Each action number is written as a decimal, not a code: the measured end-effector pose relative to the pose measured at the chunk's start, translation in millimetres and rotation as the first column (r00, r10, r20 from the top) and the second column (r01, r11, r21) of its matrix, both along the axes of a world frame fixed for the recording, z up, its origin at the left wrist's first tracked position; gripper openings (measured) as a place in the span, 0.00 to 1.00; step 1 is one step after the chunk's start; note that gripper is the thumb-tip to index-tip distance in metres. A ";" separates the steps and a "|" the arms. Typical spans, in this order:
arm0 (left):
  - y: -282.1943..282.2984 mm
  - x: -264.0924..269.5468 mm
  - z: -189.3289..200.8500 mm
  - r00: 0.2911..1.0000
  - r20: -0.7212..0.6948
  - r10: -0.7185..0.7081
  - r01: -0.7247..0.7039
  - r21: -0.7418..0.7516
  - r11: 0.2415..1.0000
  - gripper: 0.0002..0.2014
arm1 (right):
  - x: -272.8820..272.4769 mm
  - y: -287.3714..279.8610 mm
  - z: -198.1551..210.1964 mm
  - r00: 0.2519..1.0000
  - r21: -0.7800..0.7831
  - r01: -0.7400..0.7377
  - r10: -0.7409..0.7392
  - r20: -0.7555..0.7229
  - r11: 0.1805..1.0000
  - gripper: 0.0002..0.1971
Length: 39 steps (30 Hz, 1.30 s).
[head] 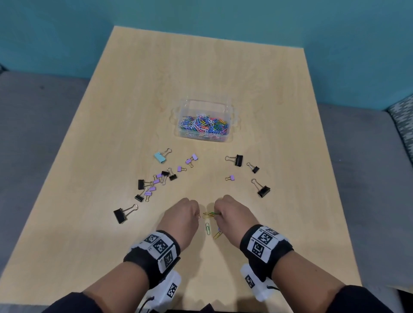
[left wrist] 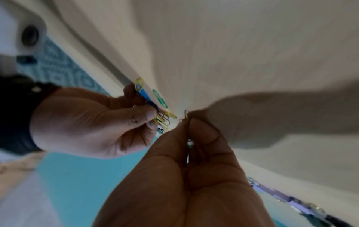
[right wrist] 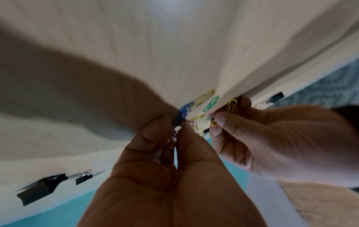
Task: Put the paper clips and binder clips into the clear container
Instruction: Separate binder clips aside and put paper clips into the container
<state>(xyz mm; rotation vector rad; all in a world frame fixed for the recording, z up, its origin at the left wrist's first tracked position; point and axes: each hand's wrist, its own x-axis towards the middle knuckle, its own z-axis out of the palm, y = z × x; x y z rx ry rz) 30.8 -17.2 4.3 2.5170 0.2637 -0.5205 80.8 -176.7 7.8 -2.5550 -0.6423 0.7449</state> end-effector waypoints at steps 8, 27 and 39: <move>30.2 25.8 24.0 0.784 -0.376 0.493 -0.612 -0.598 0.517 0.09 | 37.6 -14.7 14.7 0.824 0.168 0.448 -0.333 -0.458 0.878 0.12; 73.3 183.2 67.9 0.914 0.181 0.362 -0.286 -0.344 0.894 0.15 | 189.6 49.6 74.1 0.940 0.060 0.285 -0.291 0.176 0.957 0.09; 24.4 -12.3 2.7 0.984 0.002 -0.176 0.176 -0.055 0.983 0.22 | -23.7 -35.9 8.8 1.000 -0.125 -0.020 0.018 -0.022 0.992 0.37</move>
